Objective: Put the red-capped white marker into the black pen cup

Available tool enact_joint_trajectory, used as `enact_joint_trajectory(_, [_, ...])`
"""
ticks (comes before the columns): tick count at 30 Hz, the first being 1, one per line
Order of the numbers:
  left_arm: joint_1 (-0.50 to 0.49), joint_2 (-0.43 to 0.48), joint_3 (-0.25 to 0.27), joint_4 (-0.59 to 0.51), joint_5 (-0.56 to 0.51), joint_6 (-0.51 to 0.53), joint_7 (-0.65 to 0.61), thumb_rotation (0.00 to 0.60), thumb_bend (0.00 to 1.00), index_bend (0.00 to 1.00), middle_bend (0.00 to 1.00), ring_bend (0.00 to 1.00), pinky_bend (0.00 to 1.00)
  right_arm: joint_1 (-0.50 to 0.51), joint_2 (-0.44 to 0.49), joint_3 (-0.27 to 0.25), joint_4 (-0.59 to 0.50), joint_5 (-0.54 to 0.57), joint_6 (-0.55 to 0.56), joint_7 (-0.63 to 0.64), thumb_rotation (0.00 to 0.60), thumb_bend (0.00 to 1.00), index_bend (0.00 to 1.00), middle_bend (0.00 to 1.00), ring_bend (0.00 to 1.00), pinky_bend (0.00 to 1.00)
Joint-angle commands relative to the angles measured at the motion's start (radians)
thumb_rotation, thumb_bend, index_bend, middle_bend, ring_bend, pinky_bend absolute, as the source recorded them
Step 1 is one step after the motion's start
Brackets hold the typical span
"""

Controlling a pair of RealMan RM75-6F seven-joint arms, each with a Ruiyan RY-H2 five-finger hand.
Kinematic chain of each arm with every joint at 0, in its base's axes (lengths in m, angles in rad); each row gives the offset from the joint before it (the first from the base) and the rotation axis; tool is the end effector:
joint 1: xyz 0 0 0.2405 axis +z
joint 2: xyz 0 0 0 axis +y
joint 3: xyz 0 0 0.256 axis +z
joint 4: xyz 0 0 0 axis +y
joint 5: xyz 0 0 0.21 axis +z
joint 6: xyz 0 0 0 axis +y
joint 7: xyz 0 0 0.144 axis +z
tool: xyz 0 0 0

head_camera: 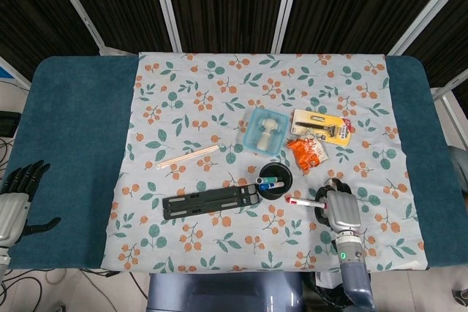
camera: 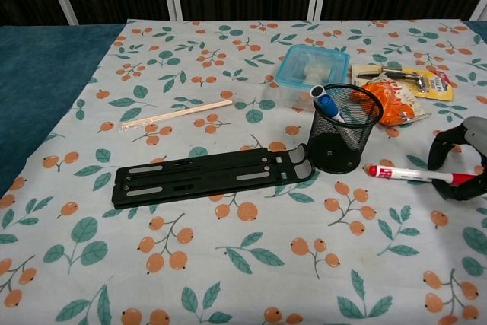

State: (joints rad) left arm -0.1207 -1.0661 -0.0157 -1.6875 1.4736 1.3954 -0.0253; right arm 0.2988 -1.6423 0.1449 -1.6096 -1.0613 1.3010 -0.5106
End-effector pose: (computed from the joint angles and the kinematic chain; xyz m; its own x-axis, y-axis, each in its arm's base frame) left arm -0.3049 0.1828 0.1538 0.3510 0.1144 0.9294 0.9360 -0.0136 -0.3518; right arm -0.2376 -0.2365 -0.0120 0.2976 -0.2365 0.9249 -0.9395 0.0998 0.3278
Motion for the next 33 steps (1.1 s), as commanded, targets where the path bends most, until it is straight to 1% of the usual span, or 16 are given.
enact_joint_trajectory(1, [0.0, 0.0, 0.0, -0.001, 0.0, 0.0, 0.0, 0.6, 0.03, 0.0, 0.0, 0.0, 0.0, 0.0, 0.009, -0.003, -0.01, -0.016, 0.004, 0.013, 0.6, 0.67, 0.73, 0.58, 0.19, 0.17])
enact_joint_trajectory(11, [0.001, 0.0, 0.001, -0.001, 0.001, 0.002, 0.0, 0.6, 0.03, 0.0, 0.0, 0.0, 0.0, -0.003, 0.04, -0.005, -0.047, -0.047, 0.011, 0.044, 0.6, 0.68, 0.75, 0.59, 0.2, 0.17])
enact_joint_trajectory(14, [0.001, 0.0, 0.0, -0.001, 0.002, 0.003, 0.001, 0.6, 0.03, 0.0, 0.0, 0.0, 0.0, -0.002, 0.058, 0.001, -0.075, -0.064, 0.019, 0.053, 0.6, 0.68, 0.75, 0.59, 0.2, 0.17])
enact_joint_trajectory(16, [0.001, 0.001, 0.0, -0.001, 0.001, 0.002, 0.001, 0.6, 0.03, 0.0, 0.0, 0.0, 0.0, 0.003, 0.083, 0.014, -0.113, -0.086, 0.03, 0.057, 0.6, 0.68, 0.75, 0.59, 0.2, 0.17])
enact_joint_trajectory(18, [0.001, 0.001, 0.0, -0.002, 0.001, 0.002, 0.001, 0.6, 0.03, 0.0, 0.0, 0.0, 0.0, 0.015, 0.118, 0.045, -0.166, -0.117, 0.049, 0.054, 0.6, 0.68, 0.75, 0.59, 0.2, 0.17])
enact_joint_trajectory(21, [0.0, 0.001, 0.0, -0.002, 0.001, 0.001, 0.0, 0.6, 0.03, 0.0, 0.0, 0.0, 0.0, 0.027, 0.167, 0.07, -0.228, -0.118, 0.047, 0.036, 0.6, 0.68, 0.75, 0.59, 0.2, 0.17])
enact_joint_trajectory(26, [0.0, 0.001, 0.001, -0.003, 0.003, 0.002, 0.001, 0.6, 0.03, 0.0, 0.0, 0.0, 0.0, 0.053, 0.226, 0.112, -0.29, -0.117, 0.045, 0.009, 0.6, 0.68, 0.75, 0.59, 0.2, 0.17])
enact_joint_trajectory(33, [0.001, 0.001, 0.001, -0.005, 0.003, 0.004, 0.001, 0.6, 0.03, 0.0, 0.0, 0.0, 0.0, 0.075, 0.259, 0.12, -0.33, -0.114, 0.041, -0.024, 0.6, 0.68, 0.75, 0.59, 0.2, 0.17])
